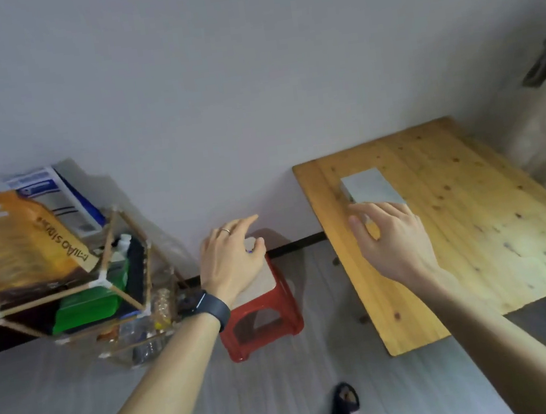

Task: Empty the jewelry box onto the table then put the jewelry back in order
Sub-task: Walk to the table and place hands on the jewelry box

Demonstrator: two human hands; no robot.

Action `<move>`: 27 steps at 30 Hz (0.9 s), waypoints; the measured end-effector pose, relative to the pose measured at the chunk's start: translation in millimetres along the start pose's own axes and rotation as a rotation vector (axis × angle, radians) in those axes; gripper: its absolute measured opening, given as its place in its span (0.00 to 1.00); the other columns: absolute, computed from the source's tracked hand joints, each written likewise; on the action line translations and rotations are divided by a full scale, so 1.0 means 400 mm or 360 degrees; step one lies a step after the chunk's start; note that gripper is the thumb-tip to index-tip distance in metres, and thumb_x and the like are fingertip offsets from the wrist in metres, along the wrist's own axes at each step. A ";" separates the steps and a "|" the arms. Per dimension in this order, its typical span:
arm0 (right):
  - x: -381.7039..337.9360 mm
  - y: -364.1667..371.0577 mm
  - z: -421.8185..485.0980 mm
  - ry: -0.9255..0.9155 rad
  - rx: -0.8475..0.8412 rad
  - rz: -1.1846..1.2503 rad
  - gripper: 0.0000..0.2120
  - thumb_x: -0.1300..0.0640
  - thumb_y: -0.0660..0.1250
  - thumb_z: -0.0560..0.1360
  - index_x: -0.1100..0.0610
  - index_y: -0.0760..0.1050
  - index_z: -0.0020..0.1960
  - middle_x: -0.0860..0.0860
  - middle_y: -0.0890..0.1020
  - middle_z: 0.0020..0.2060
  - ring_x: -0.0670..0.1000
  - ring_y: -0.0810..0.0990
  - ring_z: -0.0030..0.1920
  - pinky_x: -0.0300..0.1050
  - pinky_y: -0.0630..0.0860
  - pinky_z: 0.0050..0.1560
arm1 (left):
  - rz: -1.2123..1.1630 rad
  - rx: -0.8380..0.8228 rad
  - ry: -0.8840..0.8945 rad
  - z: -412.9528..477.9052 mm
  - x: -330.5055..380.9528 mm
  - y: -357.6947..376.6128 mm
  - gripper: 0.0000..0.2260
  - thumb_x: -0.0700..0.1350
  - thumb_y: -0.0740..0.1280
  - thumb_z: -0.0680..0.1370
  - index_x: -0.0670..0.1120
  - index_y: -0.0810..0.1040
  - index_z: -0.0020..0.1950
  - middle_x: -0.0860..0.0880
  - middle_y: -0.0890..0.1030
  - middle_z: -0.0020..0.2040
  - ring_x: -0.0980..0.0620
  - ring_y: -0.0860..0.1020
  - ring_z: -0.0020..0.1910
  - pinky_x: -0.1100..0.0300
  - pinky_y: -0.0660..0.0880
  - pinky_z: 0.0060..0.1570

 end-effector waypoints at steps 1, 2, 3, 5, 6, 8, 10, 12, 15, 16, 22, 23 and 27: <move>0.017 0.012 0.030 0.0036 0.0005 -0.0013 0.16 0.45 0.59 0.82 0.46 0.78 0.65 0.43 0.81 0.62 0.51 0.72 0.67 0.52 0.69 0.65 | -0.0008 -0.0026 0.0025 0.044 0.004 0.020 0.21 0.53 0.63 0.79 0.57 0.71 0.73 0.52 0.76 0.69 0.46 0.72 0.67 0.51 0.67 0.68; 0.034 0.022 0.060 0.0073 0.0018 -0.0023 0.16 0.45 0.59 0.82 0.46 0.78 0.65 0.43 0.81 0.62 0.51 0.71 0.67 0.51 0.68 0.65 | -0.0002 -0.0050 0.0053 0.086 0.011 0.040 0.21 0.53 0.63 0.79 0.58 0.71 0.73 0.52 0.76 0.69 0.47 0.72 0.68 0.51 0.66 0.67; 0.052 0.032 0.094 0.0107 0.0035 -0.0028 0.16 0.45 0.59 0.82 0.46 0.78 0.65 0.43 0.81 0.62 0.52 0.71 0.67 0.51 0.68 0.65 | 0.0004 -0.0075 0.0083 0.133 0.021 0.060 0.21 0.53 0.64 0.79 0.58 0.71 0.73 0.52 0.76 0.69 0.47 0.72 0.68 0.51 0.66 0.67; 0.088 0.050 0.166 0.0161 0.0070 -0.0038 0.16 0.45 0.60 0.82 0.47 0.78 0.65 0.44 0.81 0.62 0.52 0.72 0.67 0.51 0.68 0.65 | 0.0005 -0.0116 0.0143 0.231 0.044 0.095 0.21 0.53 0.63 0.79 0.58 0.71 0.73 0.53 0.76 0.69 0.48 0.71 0.68 0.51 0.66 0.67; 0.110 0.059 0.202 0.0190 0.0085 -0.0038 0.16 0.45 0.60 0.82 0.47 0.78 0.64 0.45 0.81 0.62 0.52 0.72 0.67 0.52 0.68 0.65 | 0.0011 -0.0136 0.0181 0.281 0.058 0.111 0.21 0.53 0.63 0.79 0.58 0.70 0.73 0.53 0.76 0.70 0.48 0.71 0.68 0.51 0.65 0.68; 0.155 0.073 0.277 0.0259 0.0091 -0.0023 0.17 0.44 0.59 0.82 0.48 0.78 0.65 0.46 0.81 0.62 0.53 0.72 0.67 0.53 0.68 0.65 | 0.0023 -0.0167 0.0248 0.383 0.085 0.136 0.22 0.53 0.63 0.79 0.57 0.70 0.74 0.53 0.75 0.70 0.48 0.71 0.69 0.52 0.65 0.68; 0.193 0.080 0.353 0.0300 0.0071 -0.0014 0.18 0.43 0.59 0.82 0.48 0.78 0.65 0.47 0.81 0.63 0.53 0.71 0.68 0.54 0.68 0.66 | -0.0007 -0.0169 0.0257 0.480 0.113 0.149 0.22 0.53 0.63 0.79 0.56 0.70 0.74 0.52 0.75 0.70 0.47 0.71 0.69 0.51 0.66 0.68; 0.224 0.082 0.420 0.0338 0.0066 -0.0019 0.18 0.43 0.58 0.82 0.48 0.77 0.66 0.46 0.80 0.63 0.53 0.71 0.69 0.54 0.68 0.66 | -0.0018 -0.0162 0.0292 0.570 0.142 0.166 0.21 0.52 0.64 0.79 0.56 0.71 0.73 0.51 0.75 0.70 0.46 0.71 0.69 0.51 0.66 0.68; 0.265 0.086 0.503 0.0380 0.0069 -0.0064 0.18 0.42 0.58 0.82 0.47 0.77 0.66 0.46 0.80 0.64 0.53 0.71 0.69 0.54 0.67 0.66 | -0.0034 -0.0192 0.0335 0.686 0.185 0.201 0.21 0.52 0.64 0.79 0.56 0.71 0.73 0.52 0.75 0.70 0.47 0.71 0.69 0.50 0.67 0.68; 0.280 0.087 0.526 0.0399 0.0072 -0.0067 0.18 0.42 0.58 0.82 0.47 0.77 0.66 0.46 0.80 0.64 0.53 0.71 0.69 0.55 0.68 0.66 | -0.0046 -0.0215 0.0347 0.719 0.201 0.214 0.21 0.52 0.63 0.79 0.56 0.71 0.73 0.52 0.75 0.70 0.47 0.71 0.69 0.50 0.67 0.69; 0.398 0.099 0.622 0.0541 0.0104 -0.0090 0.18 0.42 0.58 0.81 0.47 0.77 0.66 0.47 0.81 0.63 0.54 0.72 0.68 0.56 0.70 0.66 | -0.0078 -0.0368 0.0476 0.886 0.289 0.339 0.20 0.52 0.63 0.80 0.57 0.71 0.73 0.52 0.75 0.70 0.48 0.70 0.69 0.50 0.66 0.69; 0.422 0.105 0.632 0.0578 0.0113 -0.0093 0.18 0.42 0.58 0.81 0.47 0.78 0.66 0.46 0.81 0.63 0.54 0.72 0.68 0.55 0.70 0.65 | -0.0088 -0.0401 0.0507 0.913 0.305 0.367 0.20 0.52 0.63 0.80 0.57 0.71 0.73 0.52 0.75 0.70 0.49 0.70 0.69 0.50 0.67 0.69; 0.524 0.131 0.657 0.0771 0.0160 -0.0131 0.18 0.42 0.58 0.81 0.47 0.79 0.64 0.46 0.82 0.61 0.54 0.73 0.67 0.54 0.71 0.63 | -0.0121 -0.0566 0.0661 1.015 0.379 0.502 0.21 0.53 0.62 0.79 0.58 0.70 0.73 0.53 0.74 0.70 0.50 0.70 0.69 0.50 0.68 0.68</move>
Point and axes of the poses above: each hand's wrist, its own z-axis towards the middle knuckle, its own y-axis out of the palm, x = y × z, the point moved 5 cm from there along z, towards the middle knuckle
